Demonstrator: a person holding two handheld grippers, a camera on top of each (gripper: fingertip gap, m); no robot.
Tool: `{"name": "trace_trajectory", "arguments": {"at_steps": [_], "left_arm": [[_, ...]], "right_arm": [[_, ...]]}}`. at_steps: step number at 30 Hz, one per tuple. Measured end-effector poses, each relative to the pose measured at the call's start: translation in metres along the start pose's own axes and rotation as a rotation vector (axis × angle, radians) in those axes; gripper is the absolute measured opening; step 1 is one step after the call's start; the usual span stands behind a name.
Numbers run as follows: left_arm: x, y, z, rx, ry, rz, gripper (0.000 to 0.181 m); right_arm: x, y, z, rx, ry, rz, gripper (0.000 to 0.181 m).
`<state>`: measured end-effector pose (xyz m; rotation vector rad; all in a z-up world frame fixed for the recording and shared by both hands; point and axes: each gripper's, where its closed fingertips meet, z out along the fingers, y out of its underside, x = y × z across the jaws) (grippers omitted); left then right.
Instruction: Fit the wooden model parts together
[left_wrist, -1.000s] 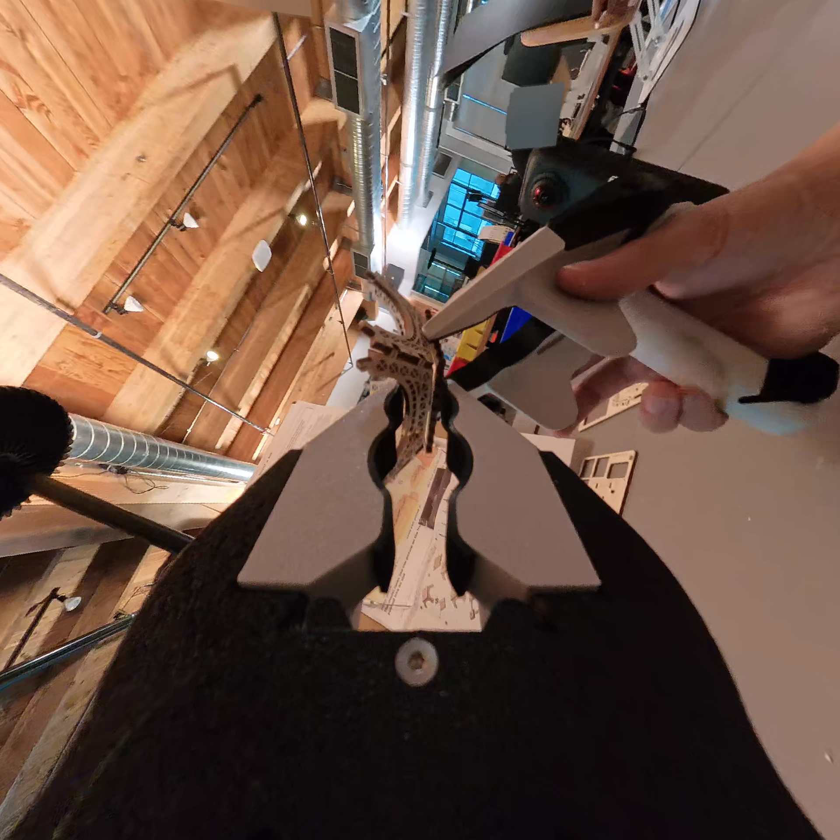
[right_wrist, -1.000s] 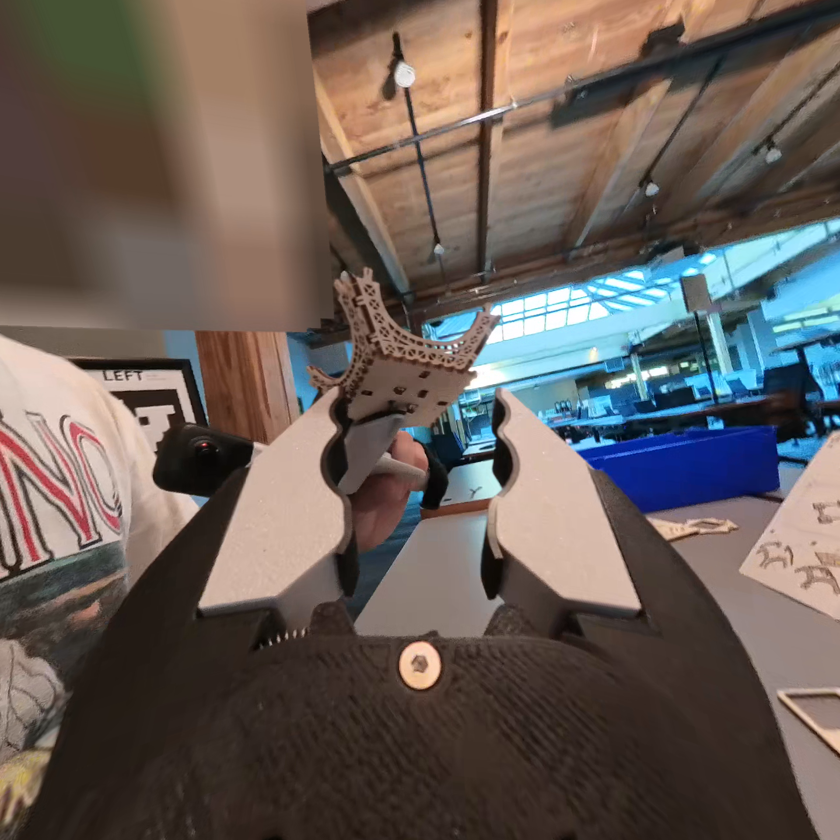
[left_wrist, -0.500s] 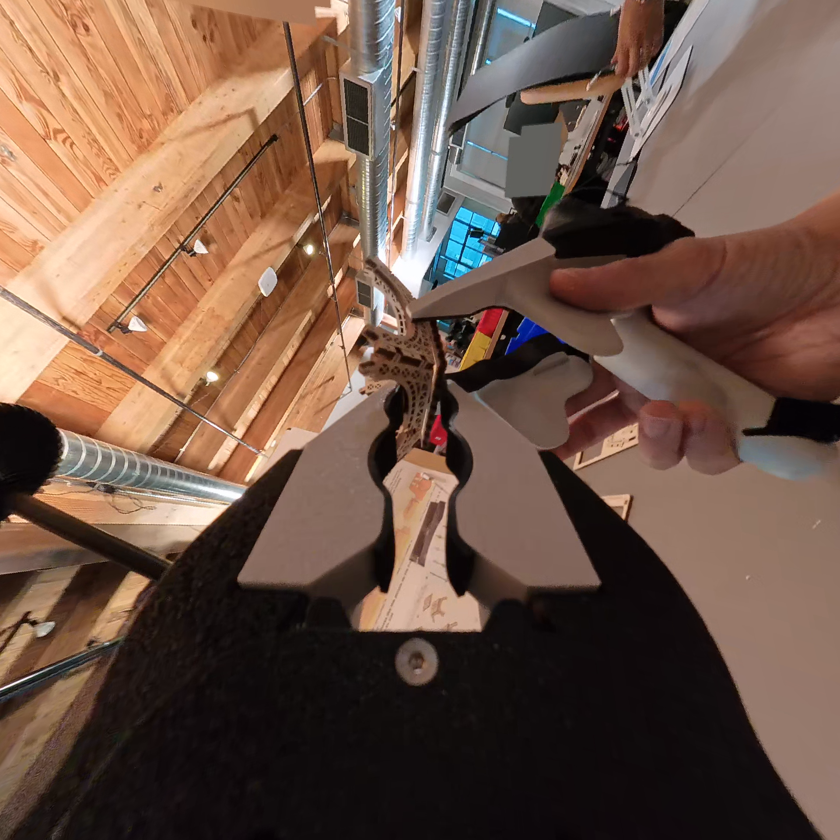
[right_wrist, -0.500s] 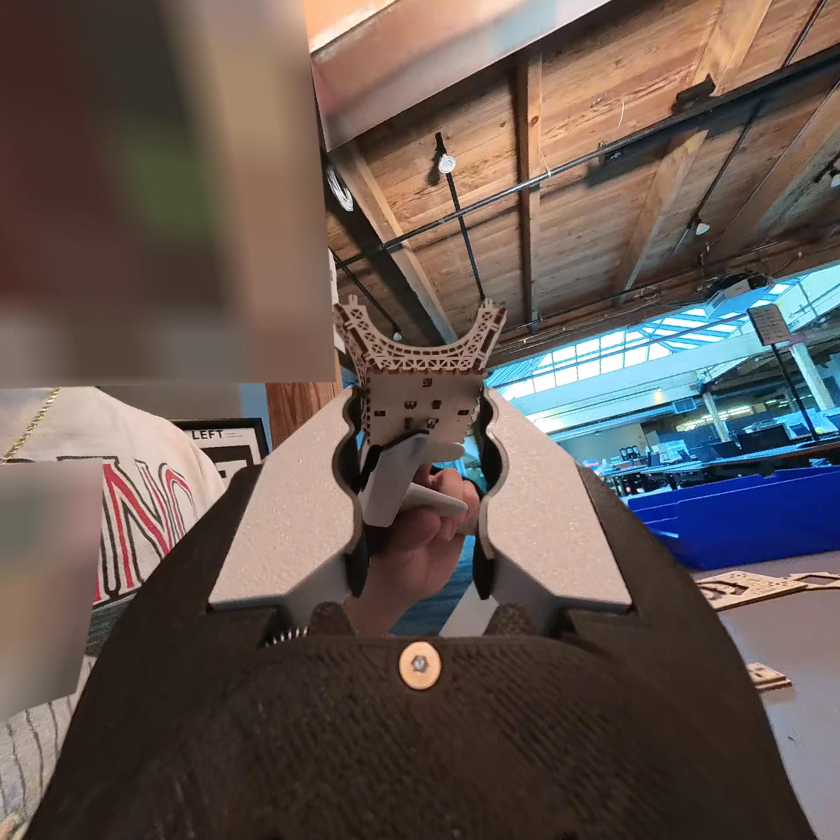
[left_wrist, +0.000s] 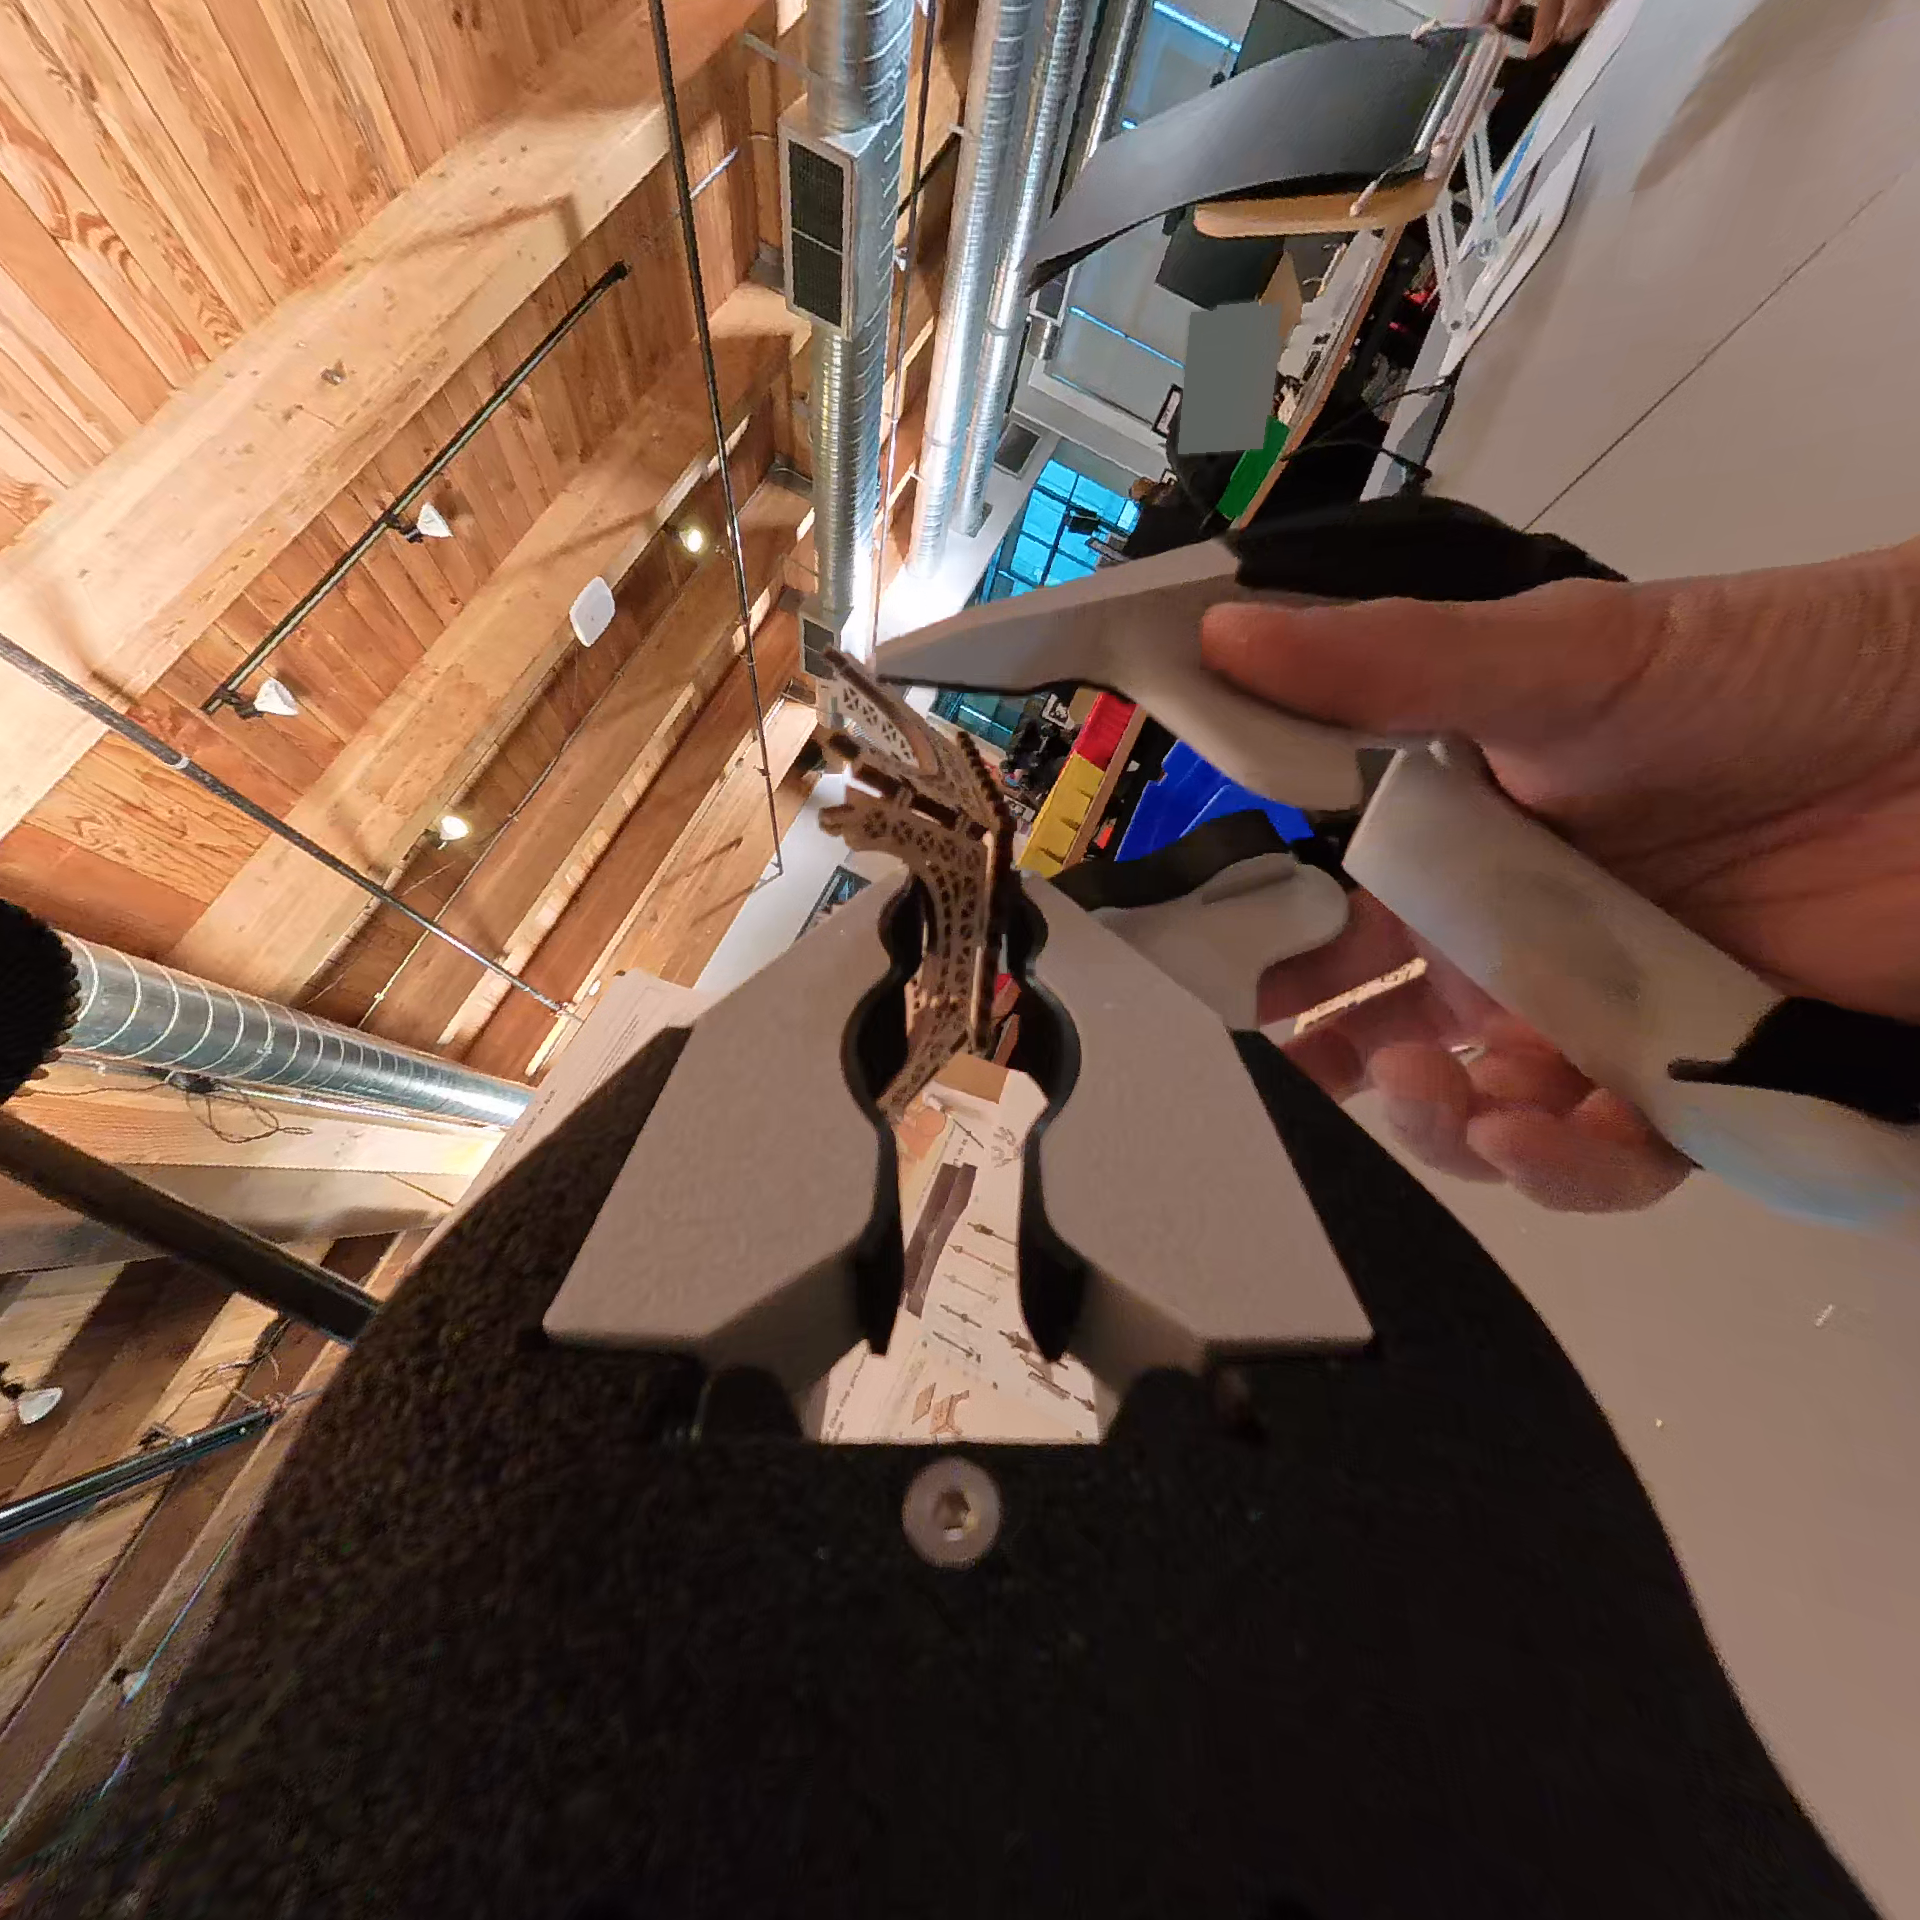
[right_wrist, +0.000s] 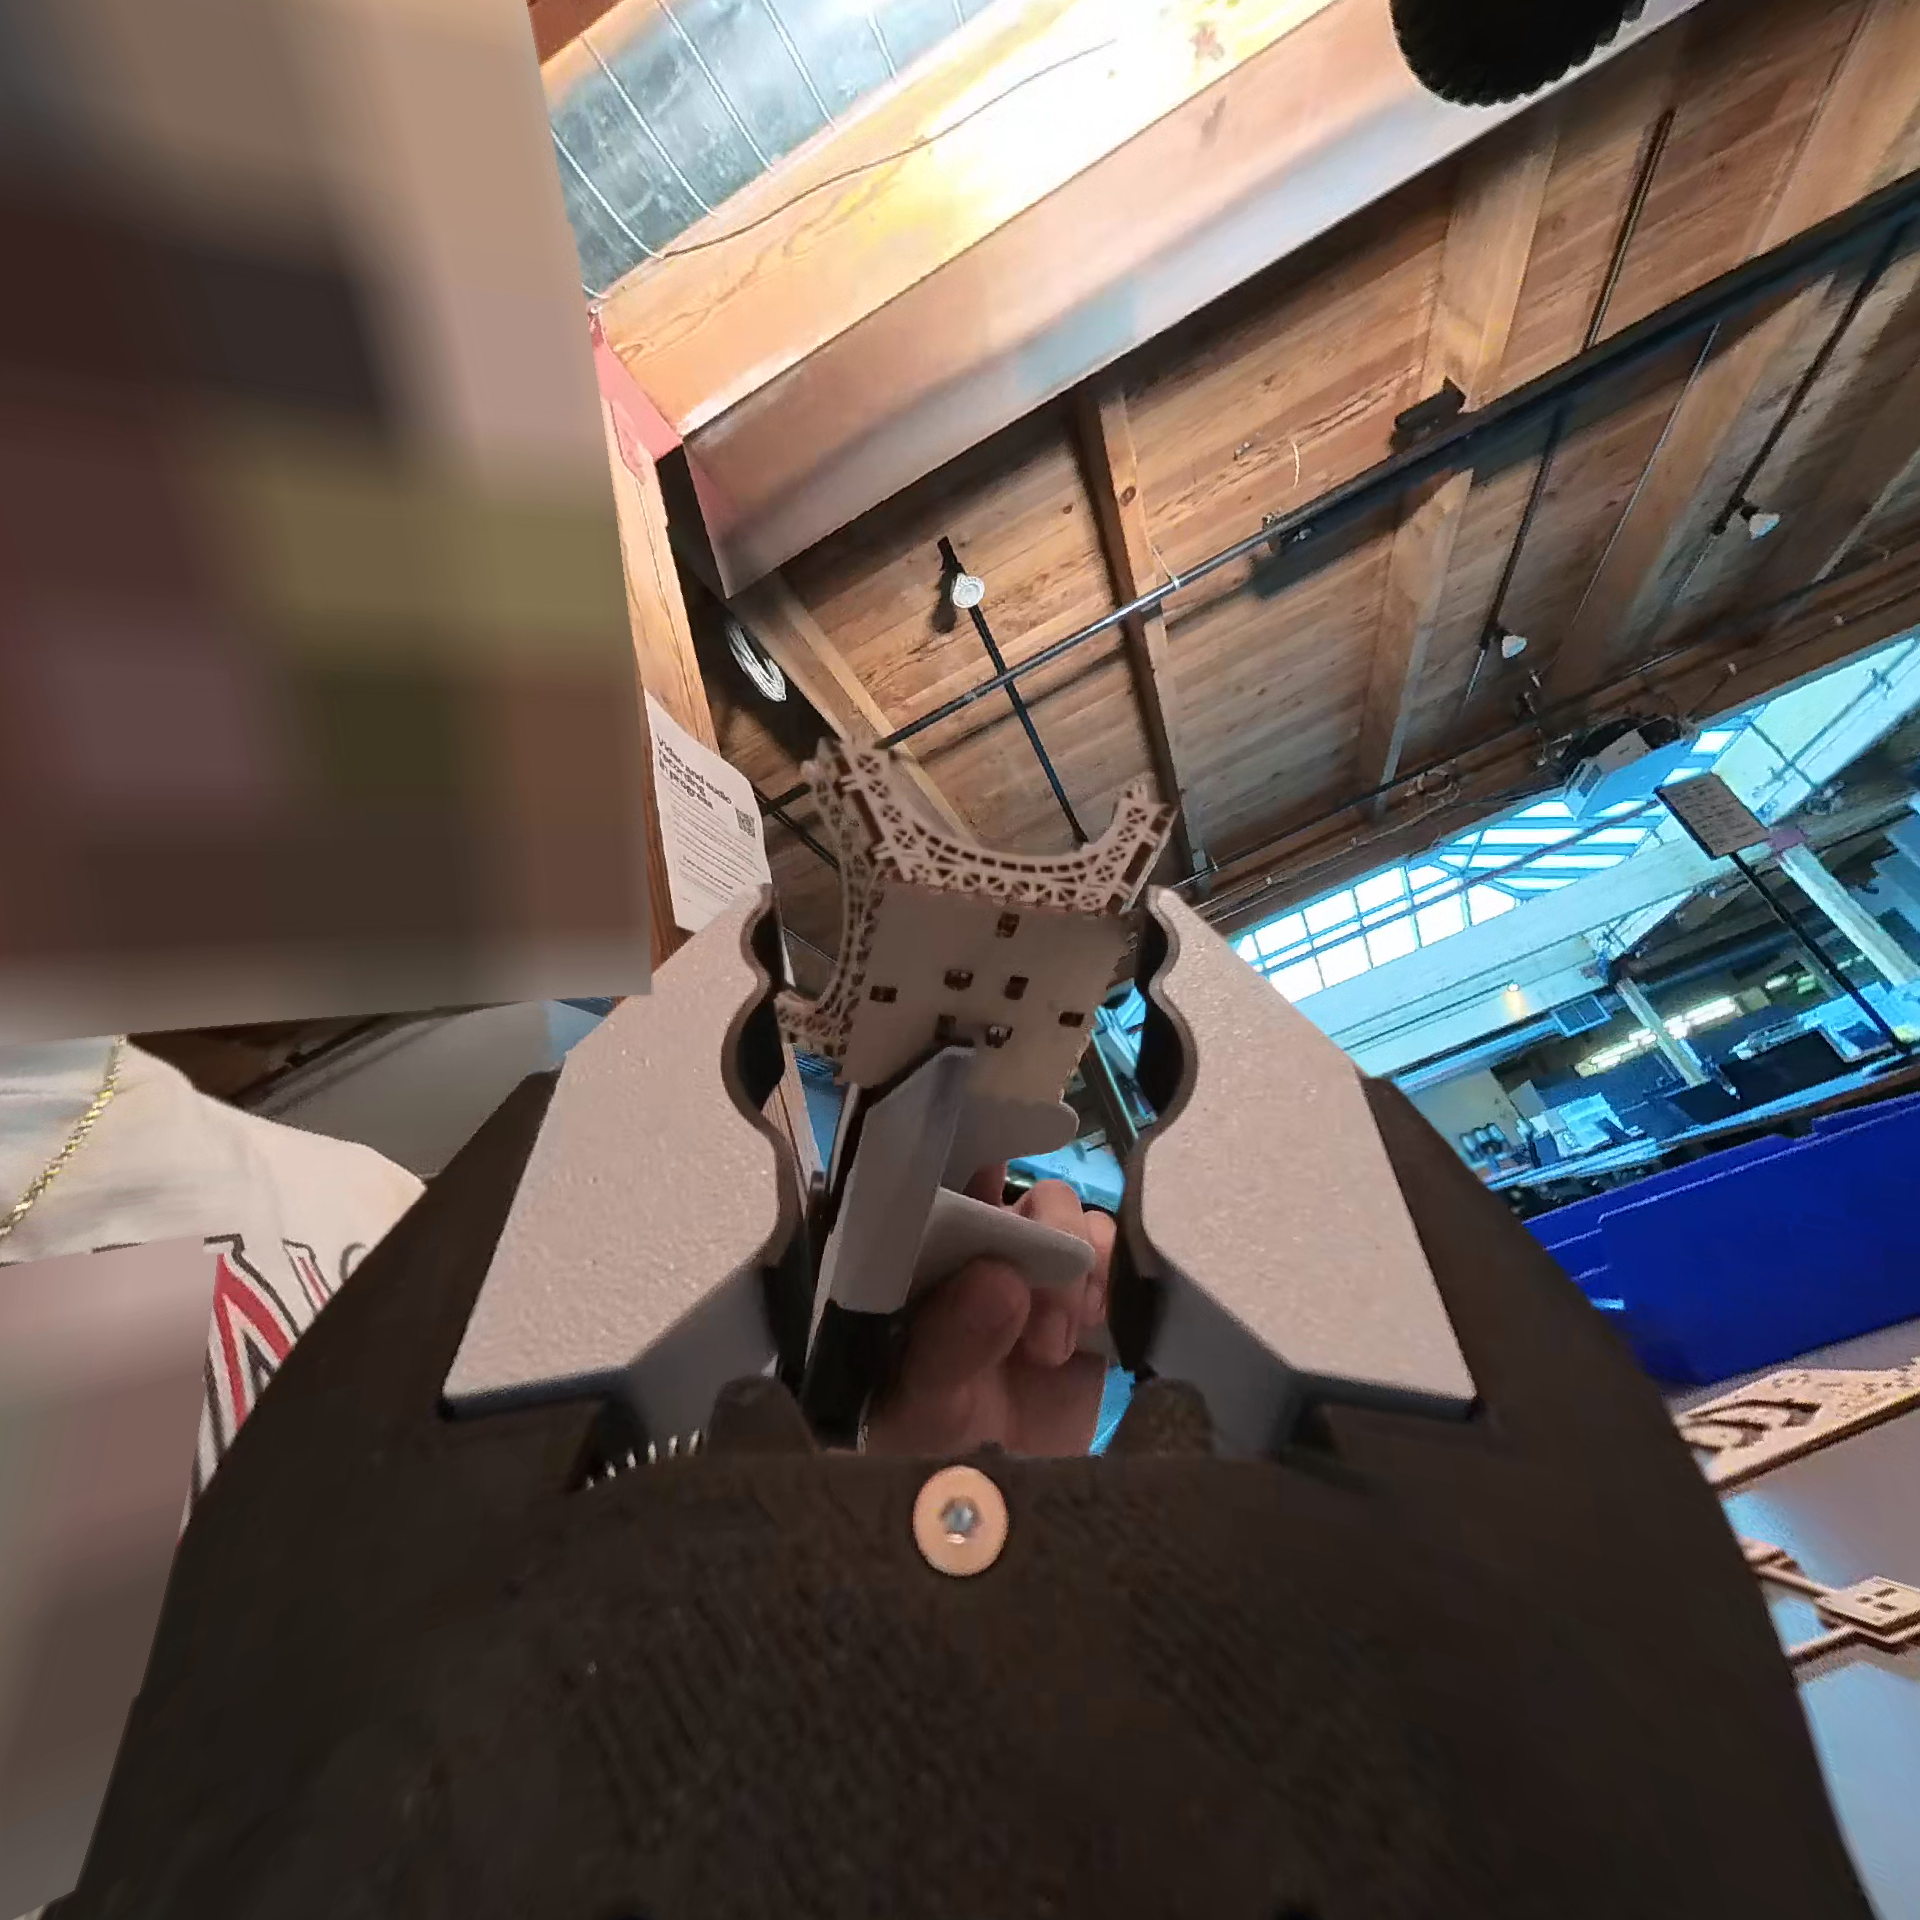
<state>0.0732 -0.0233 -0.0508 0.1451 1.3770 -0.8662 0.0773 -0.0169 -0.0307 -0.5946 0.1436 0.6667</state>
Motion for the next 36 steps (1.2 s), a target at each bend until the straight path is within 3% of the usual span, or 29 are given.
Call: {"name": "trace_trajectory", "arguments": {"at_steps": [3, 12, 16, 27, 36], "left_arm": [[0.002, -0.006, 0.003, 0.021, -0.005, 0.025, 0.011], [-0.008, -0.009, 0.007, 0.031, -0.047, -0.042, 0.011], [-0.014, -0.008, 0.006, 0.038, -0.052, -0.074, 0.011], [-0.016, -0.008, 0.002, 0.037, -0.04, 0.04, 0.012], [-0.019, -0.003, -0.006, 0.042, -0.069, 0.028, 0.012]], "right_arm": [[0.002, -0.002, -0.002, -0.006, 0.0, 0.048, 0.055], [0.004, -0.001, -0.003, 0.025, -0.034, 0.203, 0.056], [0.001, -0.001, -0.003, 0.028, -0.061, 0.231, 0.047], [-0.001, -0.003, -0.002, 0.054, -0.063, 0.202, 0.045], [0.001, 0.002, 0.001, 0.006, -0.035, 0.162, 0.045]]}}
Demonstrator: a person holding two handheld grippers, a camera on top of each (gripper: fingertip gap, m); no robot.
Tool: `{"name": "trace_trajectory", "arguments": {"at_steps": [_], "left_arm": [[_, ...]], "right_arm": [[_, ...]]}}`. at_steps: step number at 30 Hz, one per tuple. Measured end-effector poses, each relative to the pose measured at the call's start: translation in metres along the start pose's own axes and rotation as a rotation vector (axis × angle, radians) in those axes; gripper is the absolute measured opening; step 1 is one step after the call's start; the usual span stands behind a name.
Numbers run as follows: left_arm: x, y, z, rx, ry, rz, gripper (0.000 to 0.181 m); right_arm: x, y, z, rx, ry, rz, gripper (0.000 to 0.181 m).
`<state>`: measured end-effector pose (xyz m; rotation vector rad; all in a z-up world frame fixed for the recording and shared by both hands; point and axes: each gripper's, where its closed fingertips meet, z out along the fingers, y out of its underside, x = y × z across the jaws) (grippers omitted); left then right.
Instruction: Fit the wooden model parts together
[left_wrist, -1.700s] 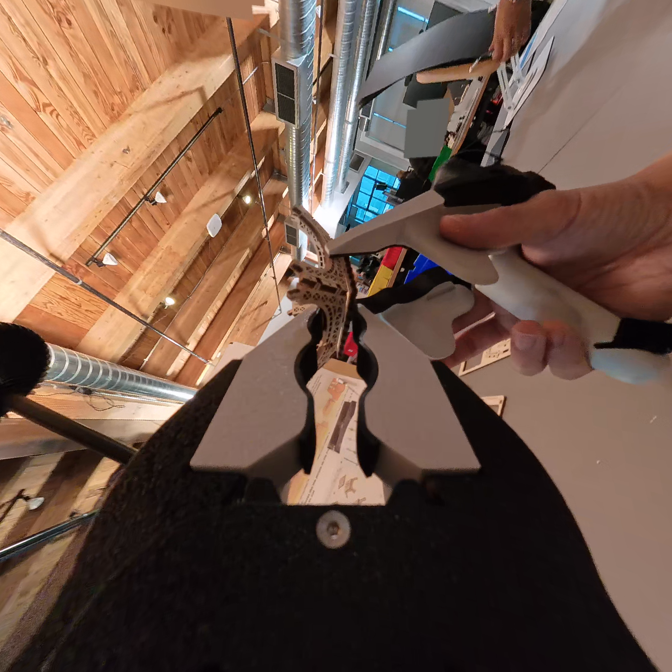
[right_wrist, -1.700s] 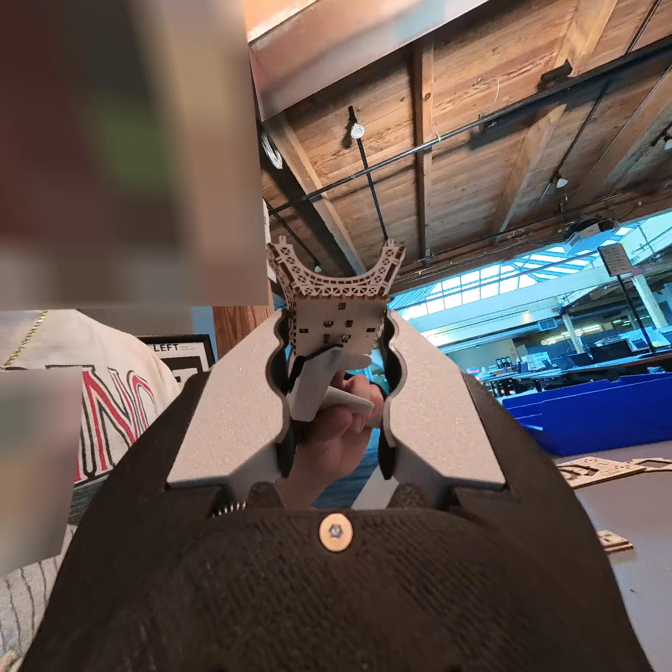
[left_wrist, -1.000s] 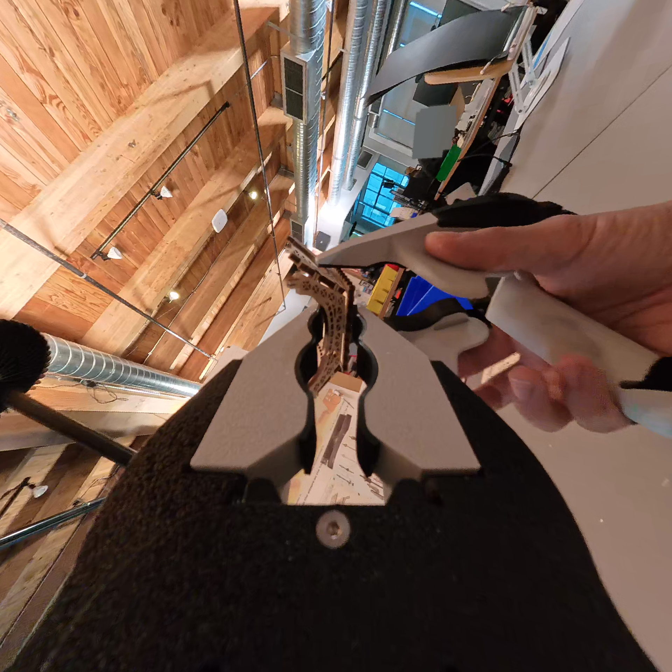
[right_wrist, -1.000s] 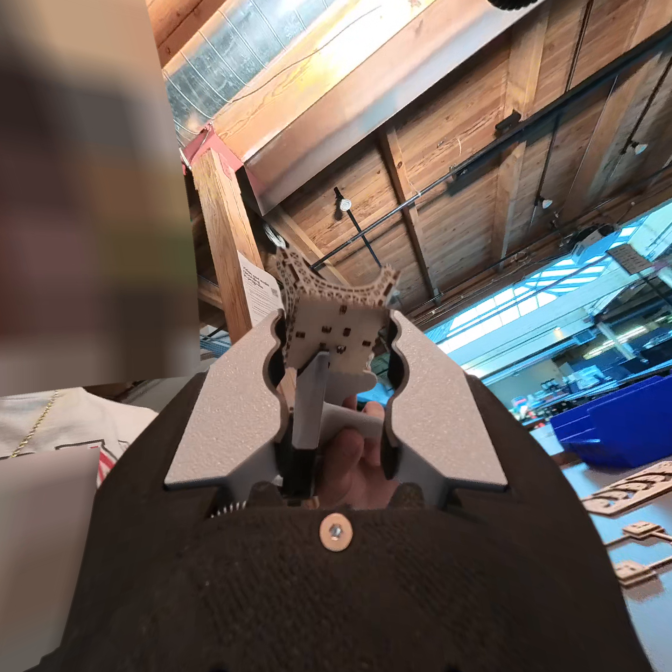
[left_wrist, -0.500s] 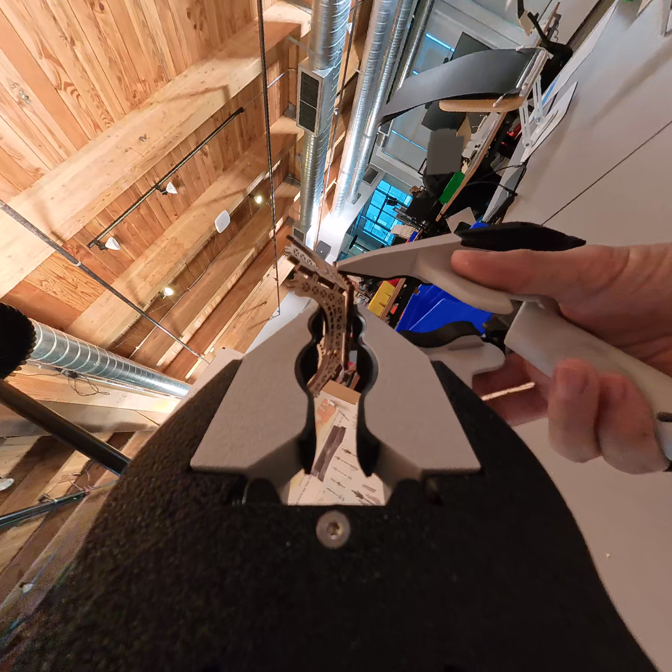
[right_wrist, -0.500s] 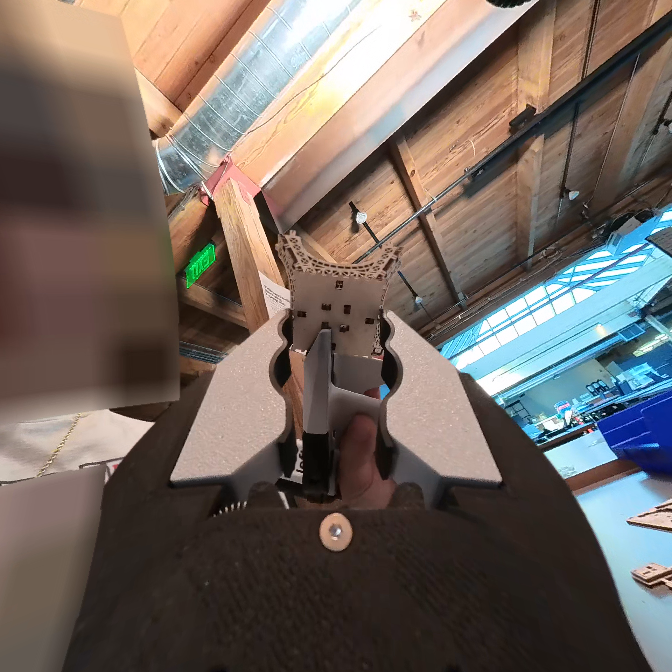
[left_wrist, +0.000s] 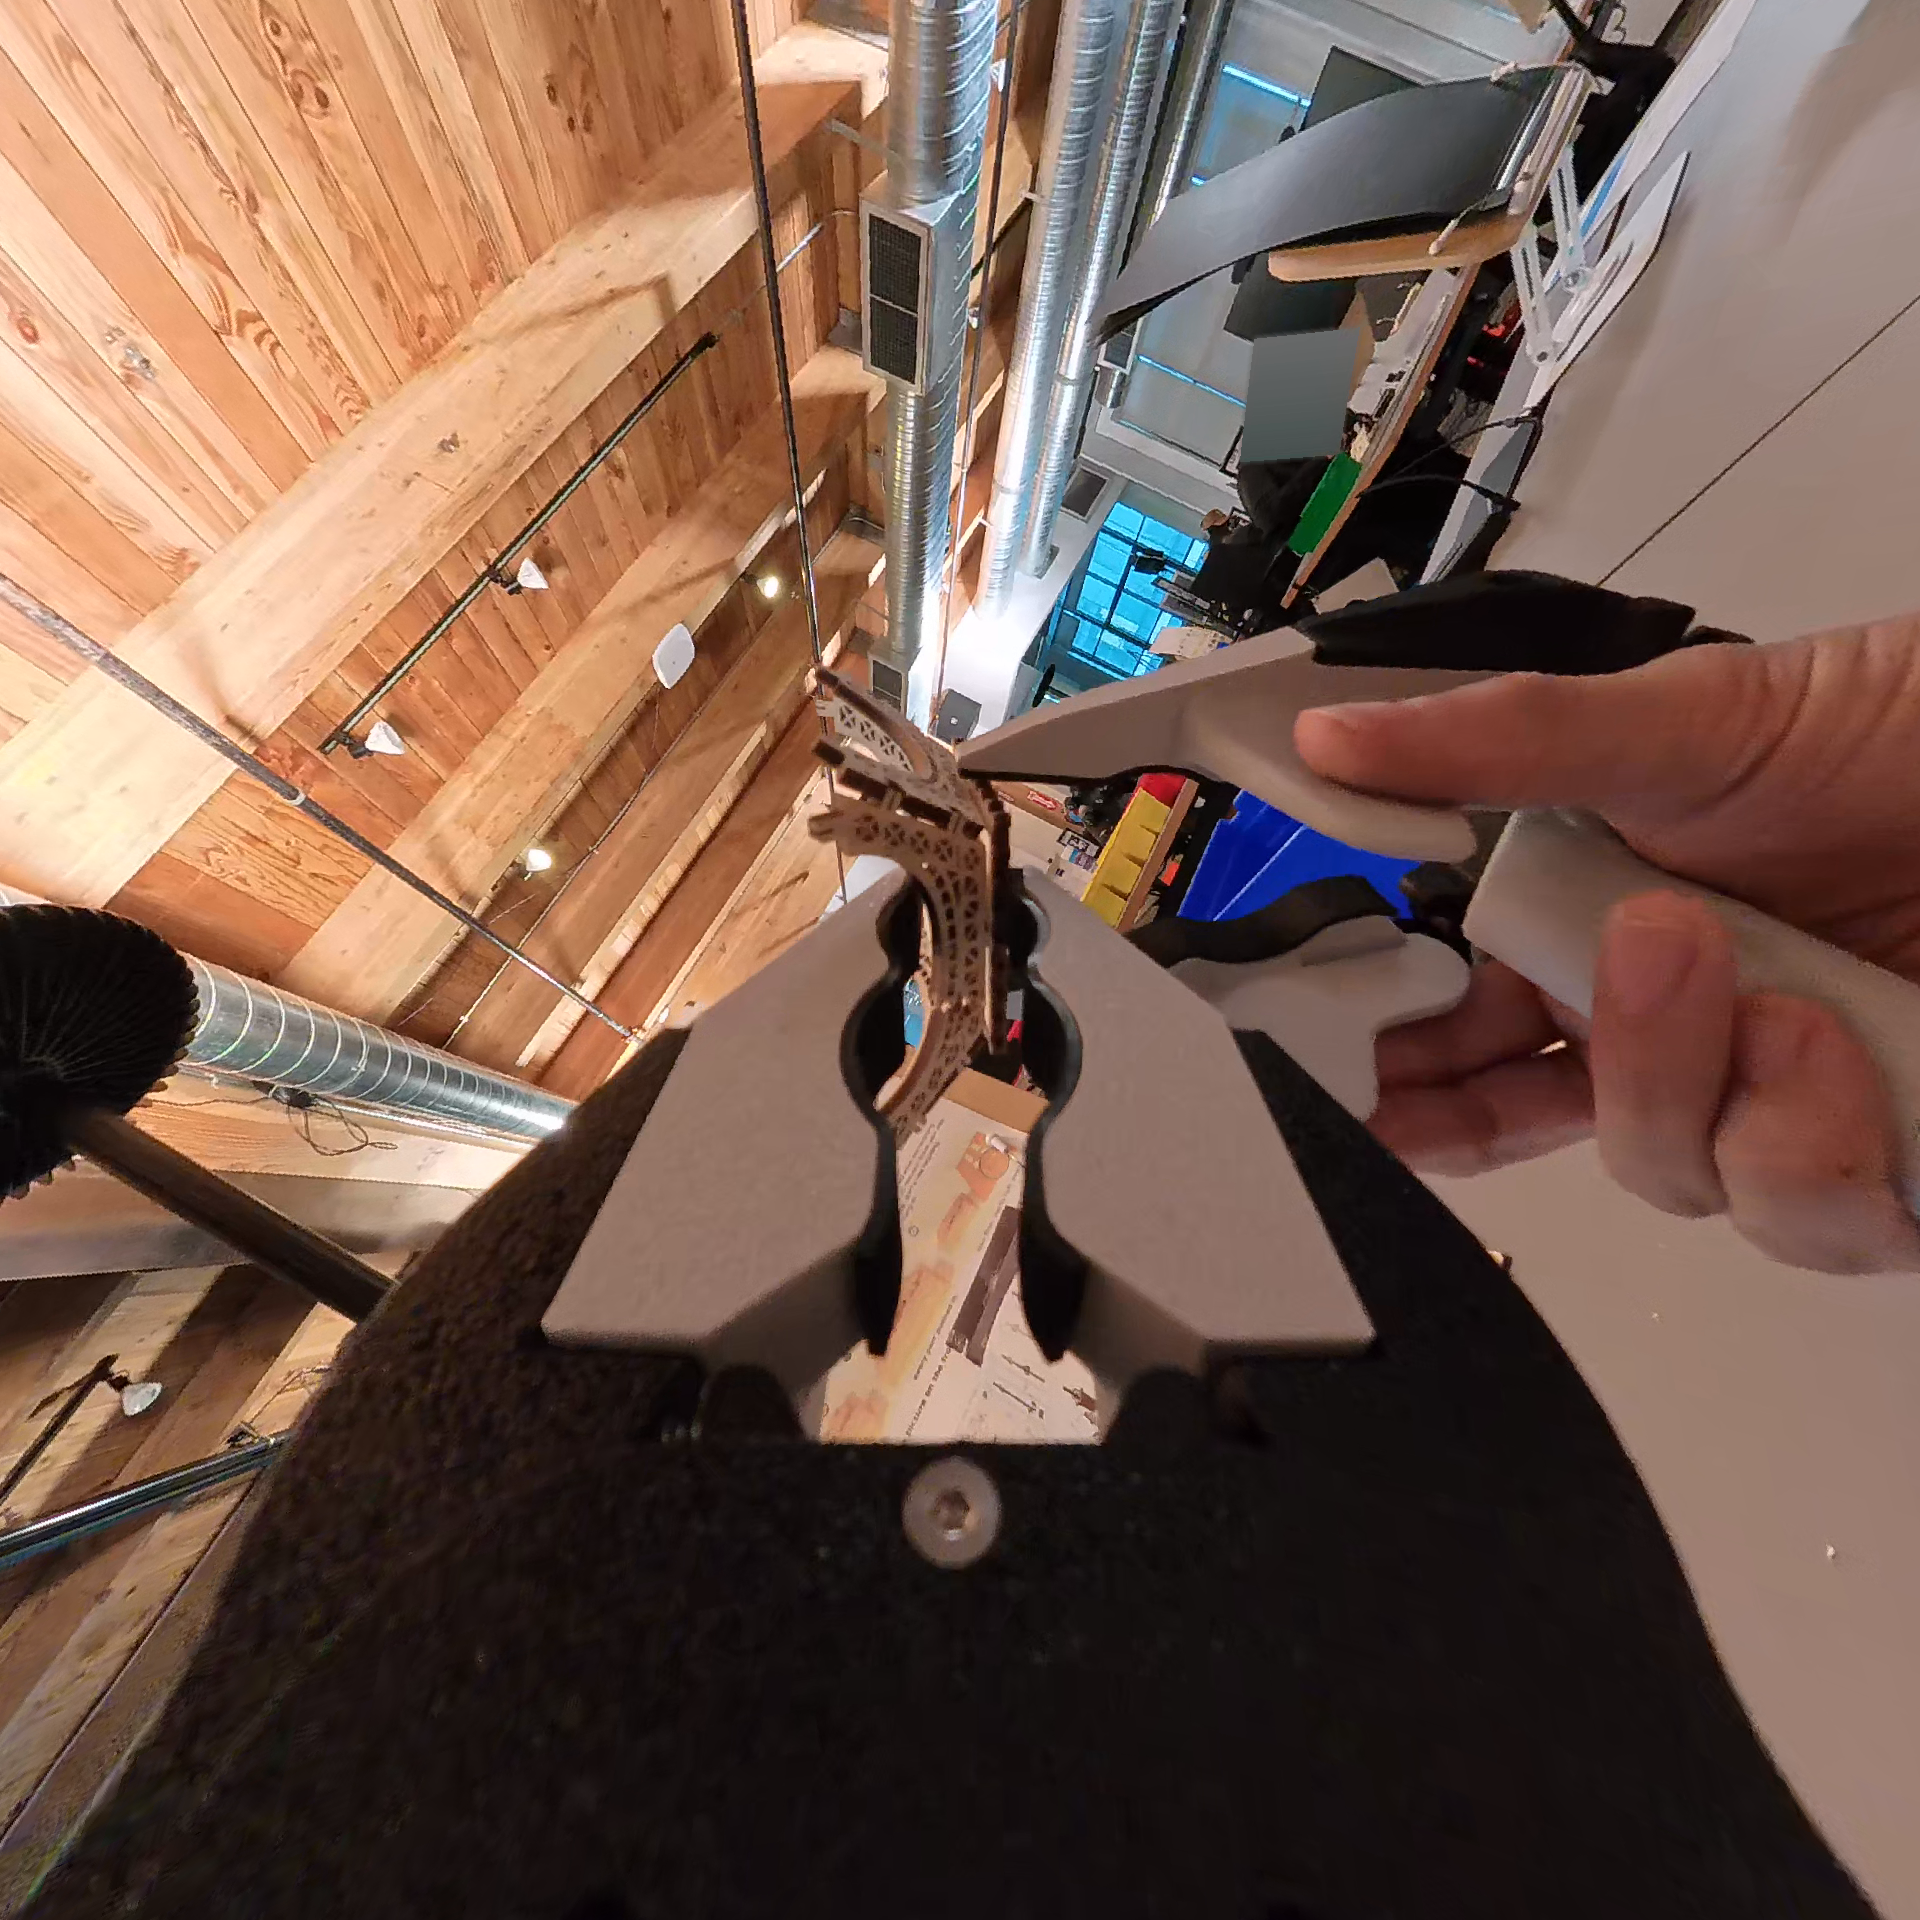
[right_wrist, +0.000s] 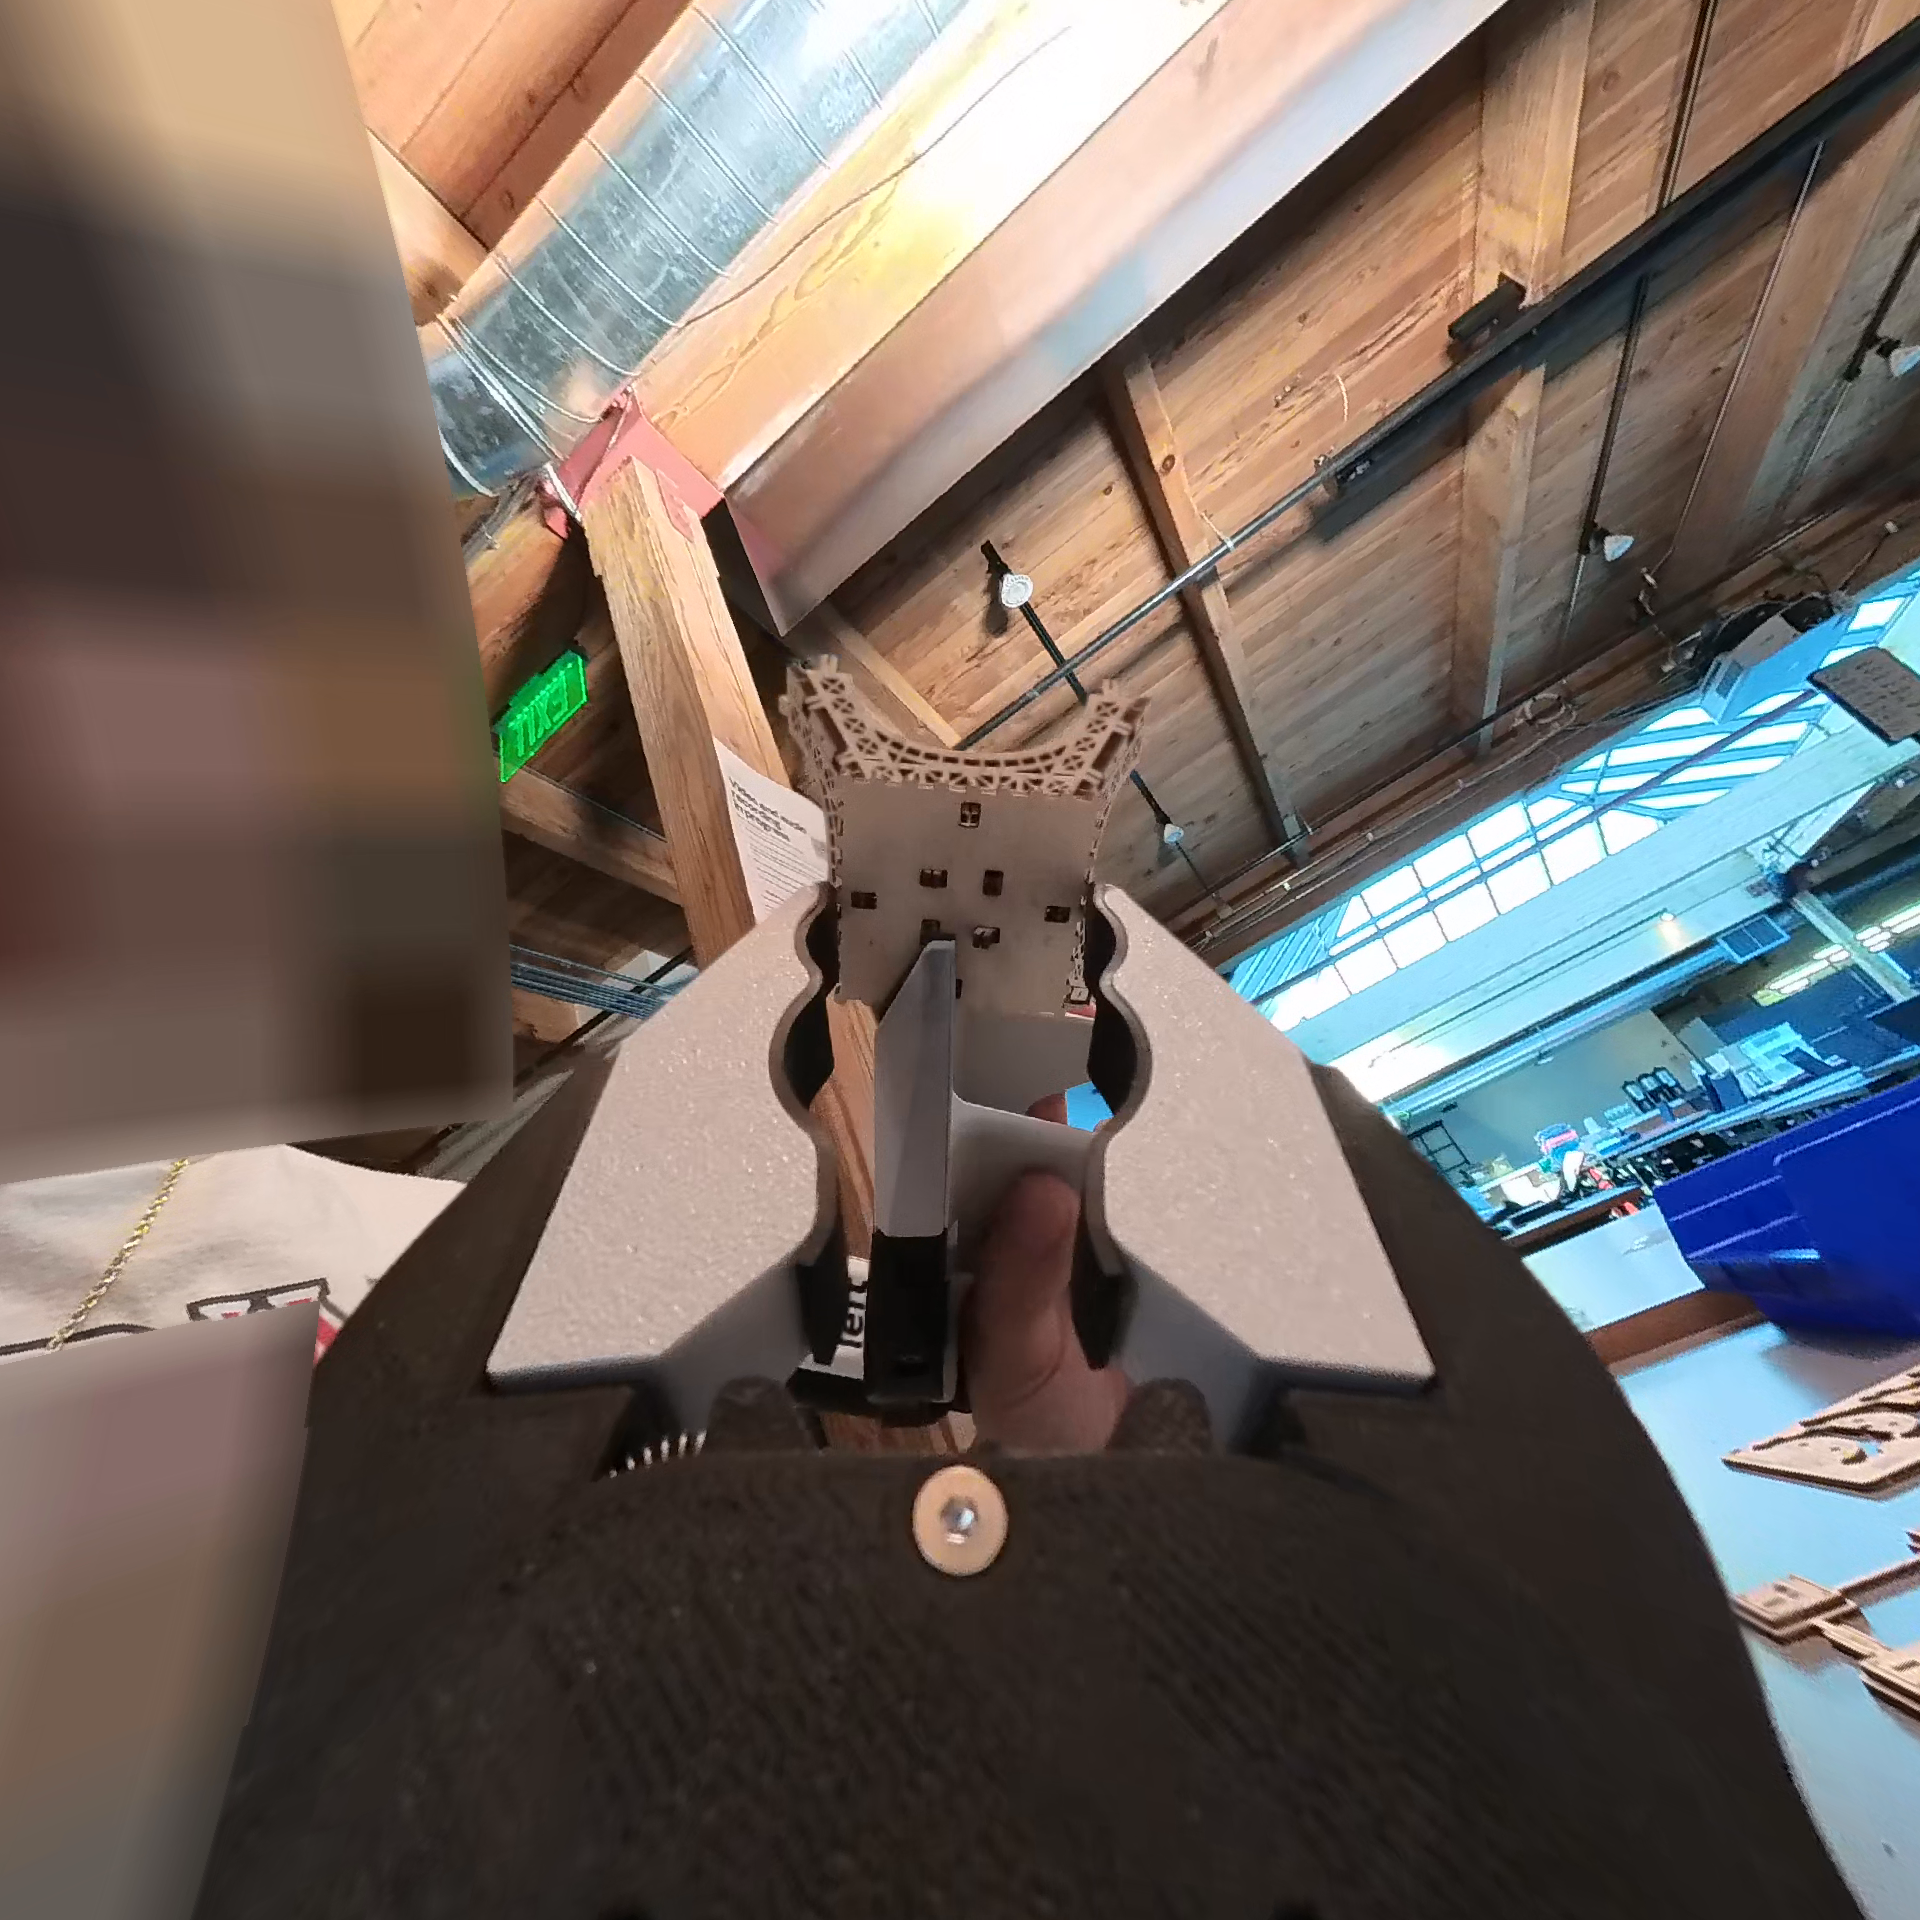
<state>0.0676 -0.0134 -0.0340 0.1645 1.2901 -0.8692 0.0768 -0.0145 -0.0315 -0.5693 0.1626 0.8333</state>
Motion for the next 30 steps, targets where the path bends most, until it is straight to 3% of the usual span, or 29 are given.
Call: {"name": "trace_trajectory", "arguments": {"at_steps": [12, 16, 20, 24, 30], "left_arm": [[-0.002, 0.004, -0.001, -0.008, -0.016, 0.01, 0.011], [-0.005, -0.003, -0.005, 0.03, -0.028, 0.014, 0.011], [-0.009, -0.012, -0.008, 0.086, -0.028, -0.069, 0.011], [-0.018, -0.021, -0.014, 0.184, -0.044, -0.223, 0.011], [-0.028, -0.017, -0.017, 0.227, -0.078, -0.337, 0.012]], "right_arm": [[0.003, 0.001, 0.0, 0.034, 0.005, 0.075, 0.037], [0.008, 0.005, 0.002, 0.0, 0.042, 0.059, 0.06], [0.003, 0.009, 0.008, -0.025, 0.041, 0.037, 0.068], [-0.014, 0.016, 0.022, -0.055, -0.01, 0.035, 0.056], [-0.016, 0.019, 0.034, -0.096, 0.091, -0.102, 0.049]]}}
